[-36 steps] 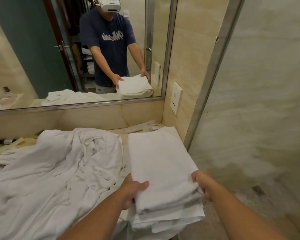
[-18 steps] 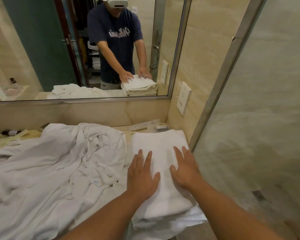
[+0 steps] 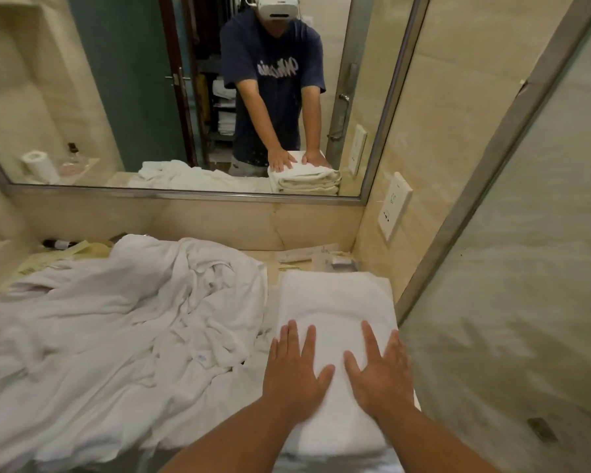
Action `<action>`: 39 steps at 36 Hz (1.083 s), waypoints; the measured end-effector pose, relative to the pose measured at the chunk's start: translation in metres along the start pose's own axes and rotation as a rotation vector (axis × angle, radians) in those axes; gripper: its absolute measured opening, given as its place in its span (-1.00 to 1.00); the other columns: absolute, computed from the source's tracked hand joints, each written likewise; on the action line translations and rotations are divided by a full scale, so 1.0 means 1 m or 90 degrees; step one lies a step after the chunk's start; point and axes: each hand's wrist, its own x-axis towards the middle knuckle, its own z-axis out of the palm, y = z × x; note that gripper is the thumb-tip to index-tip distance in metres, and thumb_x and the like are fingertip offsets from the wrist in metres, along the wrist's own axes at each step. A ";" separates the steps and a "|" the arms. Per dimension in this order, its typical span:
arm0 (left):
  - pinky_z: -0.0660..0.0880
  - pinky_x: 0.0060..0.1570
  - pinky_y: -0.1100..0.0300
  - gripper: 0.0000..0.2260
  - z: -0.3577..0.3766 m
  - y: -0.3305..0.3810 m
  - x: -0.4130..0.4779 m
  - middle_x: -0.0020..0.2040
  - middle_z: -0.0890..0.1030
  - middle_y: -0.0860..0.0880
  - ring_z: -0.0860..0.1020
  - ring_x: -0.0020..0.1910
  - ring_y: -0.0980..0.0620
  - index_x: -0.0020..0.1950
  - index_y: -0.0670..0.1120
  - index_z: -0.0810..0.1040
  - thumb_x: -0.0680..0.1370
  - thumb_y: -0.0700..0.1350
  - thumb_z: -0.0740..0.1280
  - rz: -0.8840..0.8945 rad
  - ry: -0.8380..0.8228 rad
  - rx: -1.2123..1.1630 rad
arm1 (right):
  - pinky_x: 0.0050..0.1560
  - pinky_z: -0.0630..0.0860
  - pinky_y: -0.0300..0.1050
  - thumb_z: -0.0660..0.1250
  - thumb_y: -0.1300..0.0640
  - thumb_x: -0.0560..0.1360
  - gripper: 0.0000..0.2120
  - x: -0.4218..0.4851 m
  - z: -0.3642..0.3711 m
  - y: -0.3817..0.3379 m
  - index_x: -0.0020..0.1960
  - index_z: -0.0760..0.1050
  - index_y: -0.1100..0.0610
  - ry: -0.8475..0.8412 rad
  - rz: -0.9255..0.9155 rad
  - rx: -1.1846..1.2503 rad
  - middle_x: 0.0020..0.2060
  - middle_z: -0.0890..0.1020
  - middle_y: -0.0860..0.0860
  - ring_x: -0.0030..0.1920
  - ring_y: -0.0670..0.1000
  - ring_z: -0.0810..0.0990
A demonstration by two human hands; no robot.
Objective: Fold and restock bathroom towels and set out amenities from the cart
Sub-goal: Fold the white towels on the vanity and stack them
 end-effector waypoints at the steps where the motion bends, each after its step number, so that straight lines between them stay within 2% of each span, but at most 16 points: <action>1: -0.19 0.61 -0.07 -0.26 -0.001 -0.004 -0.003 0.65 -0.35 -0.11 -0.33 0.64 -0.09 0.66 0.05 -0.32 0.59 0.41 -0.24 -0.008 -0.010 -0.002 | 0.62 -0.08 0.14 -0.06 -0.46 0.54 -0.29 0.000 -0.002 -0.002 0.59 -0.26 -0.34 0.007 0.004 -0.004 0.65 -0.17 0.14 0.63 0.20 -0.07; 4: -0.01 0.62 -0.06 -0.27 -0.013 -0.017 -0.010 0.69 -0.22 -0.07 -0.16 0.67 -0.09 0.69 -0.01 -0.22 0.65 0.33 -0.08 -0.020 -0.041 -0.016 | 0.62 -0.04 0.16 -0.01 -0.38 0.57 -0.30 0.000 -0.007 -0.015 0.62 -0.16 -0.25 0.032 0.007 -0.016 0.64 -0.12 0.16 0.63 0.21 -0.06; 6: 0.19 0.54 -0.09 -0.33 -0.025 -0.029 -0.018 0.70 -0.05 -0.07 0.11 0.63 -0.15 0.69 -0.01 -0.08 0.66 0.29 -0.04 -0.037 -0.046 -0.013 | 0.63 -0.09 0.16 -0.01 -0.30 0.60 -0.32 0.001 -0.008 -0.028 0.64 -0.11 -0.16 0.059 -0.003 -0.040 0.64 -0.13 0.17 0.64 0.21 -0.11; 8: 0.33 0.42 -0.07 -0.43 -0.037 -0.046 -0.027 0.60 0.25 -0.07 0.35 0.48 -0.12 0.63 0.02 0.10 0.67 0.24 0.00 -0.067 -0.027 -0.013 | 0.64 -0.16 0.15 0.01 -0.21 0.62 -0.37 0.002 -0.007 -0.047 0.64 -0.06 -0.11 0.075 -0.025 -0.061 0.65 -0.13 0.18 0.64 0.21 -0.14; 10: 0.38 0.36 -0.03 -0.53 -0.045 -0.072 -0.039 0.45 0.41 -0.03 0.42 0.37 -0.07 0.53 0.01 0.26 0.67 0.18 0.05 -0.110 0.000 -0.031 | 0.64 -0.19 0.13 0.04 -0.14 0.63 -0.40 0.000 -0.003 -0.070 0.63 0.00 -0.10 0.076 -0.064 -0.059 0.65 -0.08 0.17 0.65 0.19 -0.12; 15: 0.46 0.21 0.07 -0.64 -0.061 -0.156 -0.061 0.31 0.47 0.01 0.48 0.25 -0.03 0.42 0.01 0.36 0.63 0.05 0.17 -0.226 0.042 -0.061 | 0.59 -0.26 0.03 0.11 -0.10 0.62 -0.46 -0.005 0.016 -0.137 0.59 0.19 -0.08 0.025 -0.208 -0.058 0.66 0.04 0.11 0.65 0.14 -0.06; 20: 0.50 0.15 0.05 -0.65 -0.068 -0.233 -0.081 0.29 0.45 -0.01 0.49 0.22 -0.05 0.38 -0.02 0.38 0.58 -0.07 0.20 -0.306 0.053 -0.049 | 0.64 -0.06 0.08 0.20 -0.07 0.56 -0.50 -0.005 0.045 -0.191 0.48 0.43 -0.05 -0.039 -0.307 -0.100 0.57 0.33 0.06 0.60 0.12 0.18; 22: 0.47 0.14 0.07 -0.67 -0.069 -0.260 -0.084 0.27 0.44 -0.02 0.46 0.23 -0.06 0.34 -0.01 0.39 0.57 -0.09 0.21 -0.324 0.047 -0.003 | 0.63 -0.03 0.04 0.20 -0.06 0.54 -0.54 -0.007 0.055 -0.209 0.44 0.47 -0.08 -0.089 -0.310 -0.105 0.46 0.48 -0.05 0.51 0.00 0.35; 24: 0.42 0.05 0.06 -0.70 -0.069 -0.286 -0.083 0.20 0.44 -0.02 0.46 0.19 -0.07 0.26 -0.01 0.43 0.52 -0.13 0.29 -0.345 0.068 0.041 | 0.54 0.20 -0.05 0.25 -0.02 0.55 -0.56 -0.006 0.068 -0.225 0.42 0.48 -0.07 -0.169 -0.273 -0.055 0.38 0.54 -0.07 0.40 -0.02 0.46; 26: 0.40 -0.10 0.06 -0.68 -0.070 -0.308 -0.079 0.06 0.49 -0.02 0.50 0.03 -0.08 0.11 -0.02 0.50 0.38 -0.16 0.43 -0.348 0.090 0.080 | 0.37 0.40 -0.07 0.29 0.01 0.56 -0.55 -0.006 0.083 -0.239 0.44 0.44 -0.03 -0.249 -0.246 -0.005 0.38 0.53 -0.01 0.37 0.04 0.48; 29: 0.36 -0.29 0.05 -0.67 -0.067 -0.338 -0.066 -0.18 0.52 -0.05 0.50 -0.21 -0.10 -0.10 -0.06 0.55 0.21 -0.16 0.57 -0.330 0.097 0.140 | 0.34 0.43 -0.07 0.31 -0.01 0.55 -0.48 -0.006 0.109 -0.259 0.49 0.36 0.00 -0.325 -0.223 -0.003 0.38 0.52 0.05 0.36 0.08 0.49; 31: 0.40 -0.35 0.08 -0.68 -0.063 -0.357 -0.056 -0.27 0.53 -0.04 0.52 -0.29 -0.10 -0.18 -0.07 0.56 0.21 -0.11 0.63 -0.331 0.113 0.112 | 0.35 0.44 -0.04 0.30 -0.09 0.53 -0.41 -0.009 0.126 -0.272 0.53 0.29 -0.02 -0.351 -0.197 -0.018 0.36 0.53 0.04 0.35 0.09 0.50; 34: 0.48 -0.29 0.10 -0.79 -0.068 -0.378 -0.043 -0.24 0.59 -0.02 0.59 -0.26 -0.07 -0.11 -0.04 0.57 0.40 -0.04 0.56 -0.351 0.104 0.032 | 0.32 0.48 0.06 0.25 -0.26 0.46 -0.26 -0.012 0.148 -0.291 0.57 0.16 -0.07 -0.352 -0.154 -0.035 0.31 0.53 0.06 0.31 0.14 0.52; 35: 0.50 -0.22 0.09 -0.84 -0.069 -0.383 -0.039 -0.15 0.63 -0.03 0.62 -0.17 -0.09 0.00 -0.05 0.58 0.51 -0.02 0.47 -0.348 0.119 -0.018 | 0.32 0.47 0.09 0.25 -0.29 0.45 -0.25 -0.011 0.154 -0.297 0.57 0.13 -0.10 -0.339 -0.140 -0.043 0.30 0.52 0.08 0.31 0.16 0.52; 37: 0.47 -0.03 0.10 -0.76 -0.075 -0.393 -0.025 0.11 0.65 -0.05 0.62 0.10 -0.12 0.28 -0.04 0.53 0.65 0.00 0.25 -0.399 0.143 -0.153 | 0.29 0.47 0.09 0.25 -0.31 0.46 -0.24 -0.006 0.161 -0.310 0.57 0.10 -0.13 -0.291 -0.123 -0.065 0.28 0.49 0.10 0.30 0.17 0.50; 39: 0.48 0.09 0.09 -0.71 -0.081 -0.397 -0.015 0.22 0.63 -0.06 0.58 0.22 -0.12 0.35 -0.05 0.52 0.66 -0.04 0.21 -0.411 0.124 -0.265 | 0.31 0.45 0.09 0.27 -0.30 0.48 -0.25 0.001 0.159 -0.324 0.58 0.11 -0.15 -0.244 -0.124 -0.080 0.31 0.45 0.10 0.33 0.16 0.44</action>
